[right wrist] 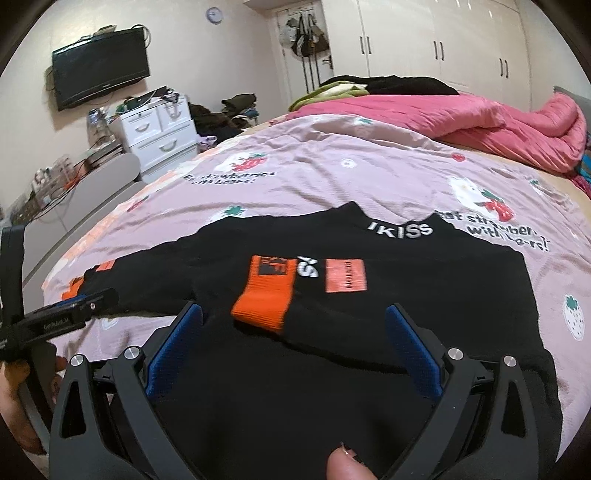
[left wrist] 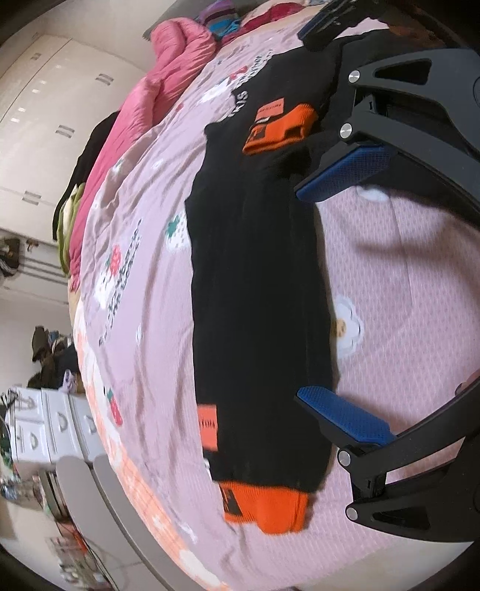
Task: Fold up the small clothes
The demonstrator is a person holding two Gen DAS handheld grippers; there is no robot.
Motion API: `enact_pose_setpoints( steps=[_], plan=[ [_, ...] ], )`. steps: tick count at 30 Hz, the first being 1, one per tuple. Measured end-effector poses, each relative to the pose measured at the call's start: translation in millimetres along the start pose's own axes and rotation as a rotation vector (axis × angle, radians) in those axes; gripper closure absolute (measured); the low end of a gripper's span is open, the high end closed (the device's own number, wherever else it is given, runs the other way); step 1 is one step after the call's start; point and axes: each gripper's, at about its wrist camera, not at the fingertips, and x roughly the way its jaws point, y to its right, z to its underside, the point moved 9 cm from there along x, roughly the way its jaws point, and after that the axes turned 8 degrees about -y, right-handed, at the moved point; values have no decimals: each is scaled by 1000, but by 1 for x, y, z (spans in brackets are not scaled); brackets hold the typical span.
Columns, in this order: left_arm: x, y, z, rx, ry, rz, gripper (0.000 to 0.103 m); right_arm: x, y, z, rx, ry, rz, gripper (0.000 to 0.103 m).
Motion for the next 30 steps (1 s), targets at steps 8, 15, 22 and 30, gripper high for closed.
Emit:
enact_pose_setpoints(
  steps=[8,15,22,30],
  plan=[
    [-7,-38,-2,-102,25,-58,9,6,-29,7,-55,-13,-27,5],
    [-12,-66,4,-193,30,-76,9,10,-47,13,-84,-27,-53,5],
    [-10,-98,16,-300,21,-106,9,9,-55,16,-101,-27,-55,5],
    [-7,-116,20,-384,22,-63,9,7,-60,17,-111,-29,-64,5]
  ],
)
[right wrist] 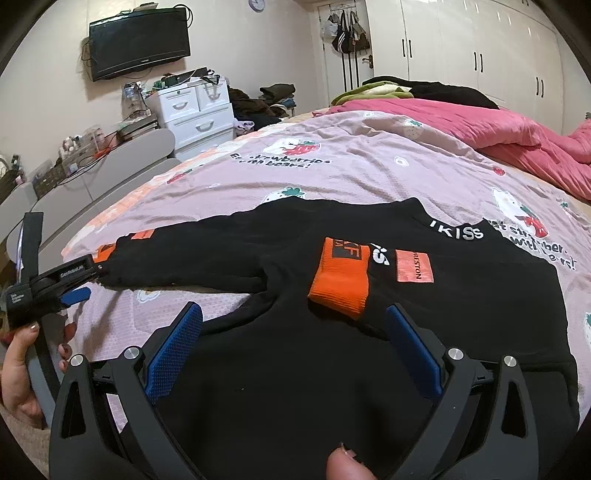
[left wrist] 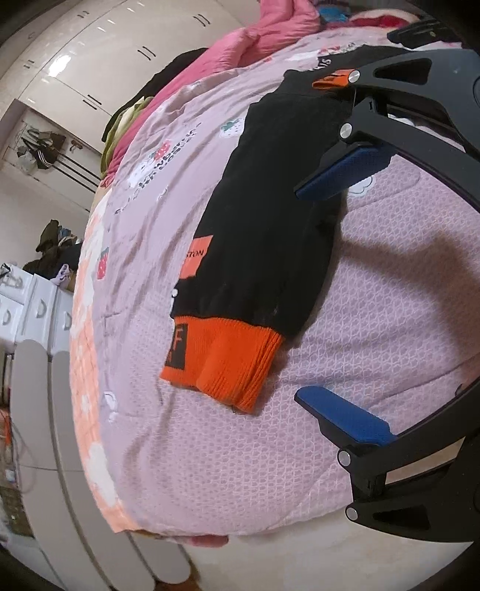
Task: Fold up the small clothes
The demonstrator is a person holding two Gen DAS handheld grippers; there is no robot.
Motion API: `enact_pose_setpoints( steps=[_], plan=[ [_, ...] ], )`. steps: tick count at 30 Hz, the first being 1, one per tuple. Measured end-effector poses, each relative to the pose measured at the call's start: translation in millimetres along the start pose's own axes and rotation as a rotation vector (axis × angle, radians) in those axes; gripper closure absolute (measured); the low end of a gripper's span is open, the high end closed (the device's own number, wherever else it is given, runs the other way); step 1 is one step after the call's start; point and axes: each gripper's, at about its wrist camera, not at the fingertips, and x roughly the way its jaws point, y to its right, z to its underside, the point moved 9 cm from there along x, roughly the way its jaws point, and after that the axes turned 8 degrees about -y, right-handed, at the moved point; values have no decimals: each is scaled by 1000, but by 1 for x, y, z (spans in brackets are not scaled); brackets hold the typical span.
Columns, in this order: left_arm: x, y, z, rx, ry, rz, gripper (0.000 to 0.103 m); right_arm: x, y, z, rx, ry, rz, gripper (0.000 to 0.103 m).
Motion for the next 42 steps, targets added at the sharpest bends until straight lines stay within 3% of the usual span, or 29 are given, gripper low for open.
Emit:
enact_pose_setpoints(
  steps=[7,9,10,12,13,17,26,33,42],
  plan=[
    [8,-6,-12,-1,30,26,10,-3,6,-1,14,6,3,5],
    [13,-6,-17,6,26,10,24,-7,14,-2,30,13,6,5],
    [15,-7,-20,9,28,-4,38,-8,17,-3,38,16,5,5],
    [17,-6,-26,7,31,7,54,-11,25,-4,52,22,10,5],
    [17,-6,-28,11,36,0,69,-12,29,-5,58,24,14,5],
    [18,1,-34,48,53,8,84,-18,51,-7,88,36,53,5],
    [-17,31,-33,102,147,83,90,-29,107,-5,215,48,78,5],
    [-49,111,-23,221,204,193,91,-43,156,2,330,69,104,5],
    [-61,210,0,338,175,348,91,-65,198,6,434,115,116,5]
  ],
)
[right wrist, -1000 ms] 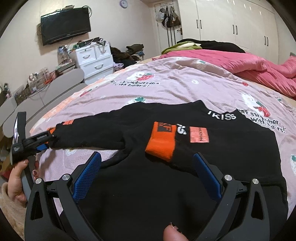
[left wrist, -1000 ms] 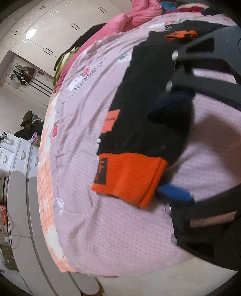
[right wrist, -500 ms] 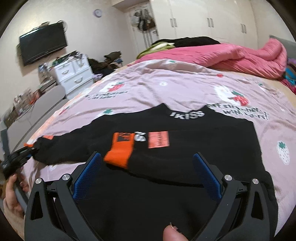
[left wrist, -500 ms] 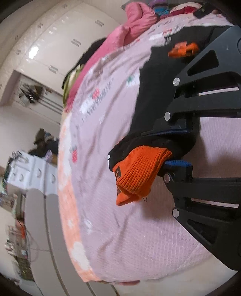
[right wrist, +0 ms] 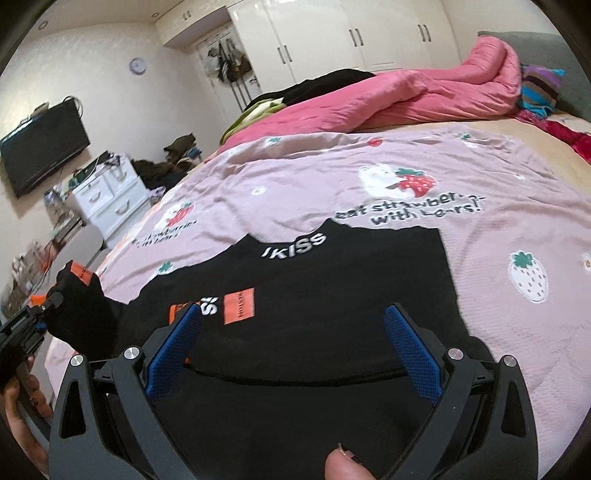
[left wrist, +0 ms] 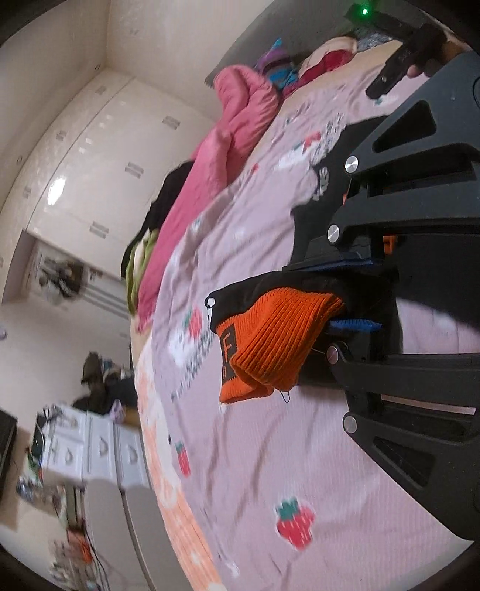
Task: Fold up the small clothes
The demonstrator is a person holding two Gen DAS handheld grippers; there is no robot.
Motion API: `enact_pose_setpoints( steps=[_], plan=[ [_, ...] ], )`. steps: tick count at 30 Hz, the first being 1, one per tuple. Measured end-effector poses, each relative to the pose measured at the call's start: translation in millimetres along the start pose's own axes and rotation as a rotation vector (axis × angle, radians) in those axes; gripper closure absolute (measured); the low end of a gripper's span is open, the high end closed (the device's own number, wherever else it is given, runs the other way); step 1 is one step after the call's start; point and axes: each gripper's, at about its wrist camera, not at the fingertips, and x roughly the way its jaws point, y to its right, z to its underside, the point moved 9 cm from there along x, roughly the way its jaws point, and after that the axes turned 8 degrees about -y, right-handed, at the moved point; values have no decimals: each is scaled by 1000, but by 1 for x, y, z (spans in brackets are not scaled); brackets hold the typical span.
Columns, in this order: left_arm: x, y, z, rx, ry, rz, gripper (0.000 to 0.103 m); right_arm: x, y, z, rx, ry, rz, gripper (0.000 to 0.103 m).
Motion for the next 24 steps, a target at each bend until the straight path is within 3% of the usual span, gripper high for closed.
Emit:
enact_pose_setpoints(
  steps=[6,15,24],
  plan=[
    [14,48,-1,60,-31,64,91,-7,20,-6,52,22,3,5],
    [44,114,2,100,-102,192,91,-10,52,-10,90,44,94,5],
    [64,166,15,159,-166,275,91,-20,75,-15,151,72,102,5]
  ],
)
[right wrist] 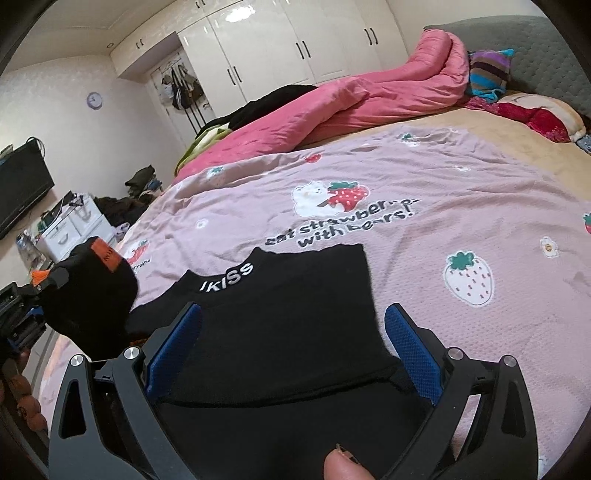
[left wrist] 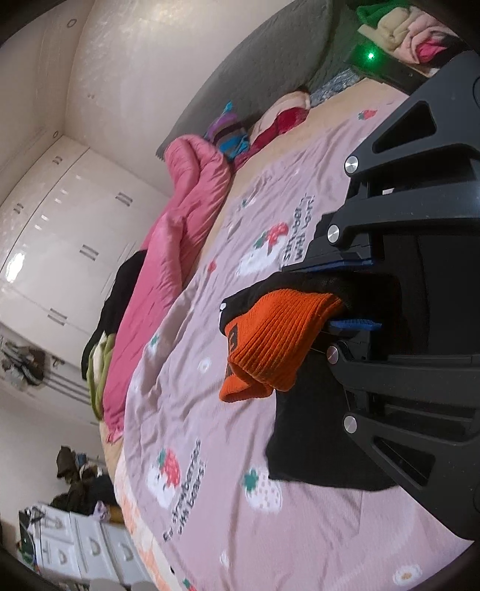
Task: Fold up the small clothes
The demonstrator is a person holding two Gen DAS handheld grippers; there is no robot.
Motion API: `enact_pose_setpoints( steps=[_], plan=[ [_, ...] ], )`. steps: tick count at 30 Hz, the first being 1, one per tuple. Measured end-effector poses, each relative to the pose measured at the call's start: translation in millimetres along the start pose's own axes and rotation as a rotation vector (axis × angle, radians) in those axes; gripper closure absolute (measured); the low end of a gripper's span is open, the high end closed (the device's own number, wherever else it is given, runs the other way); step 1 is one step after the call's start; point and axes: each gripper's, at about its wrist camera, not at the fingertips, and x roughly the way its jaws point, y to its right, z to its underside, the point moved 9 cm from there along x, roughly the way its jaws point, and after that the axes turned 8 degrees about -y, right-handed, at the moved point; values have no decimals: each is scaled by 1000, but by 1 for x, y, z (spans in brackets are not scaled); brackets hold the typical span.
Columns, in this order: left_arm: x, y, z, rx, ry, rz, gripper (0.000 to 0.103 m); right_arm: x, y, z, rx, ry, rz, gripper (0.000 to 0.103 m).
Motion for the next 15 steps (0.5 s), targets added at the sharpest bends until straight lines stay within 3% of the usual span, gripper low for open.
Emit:
enact_pose_setpoints(
  steps=[15],
  plan=[
    [62,43,48,124,-157,43,91,-20,70,-13,217,50,6,5]
  ],
)
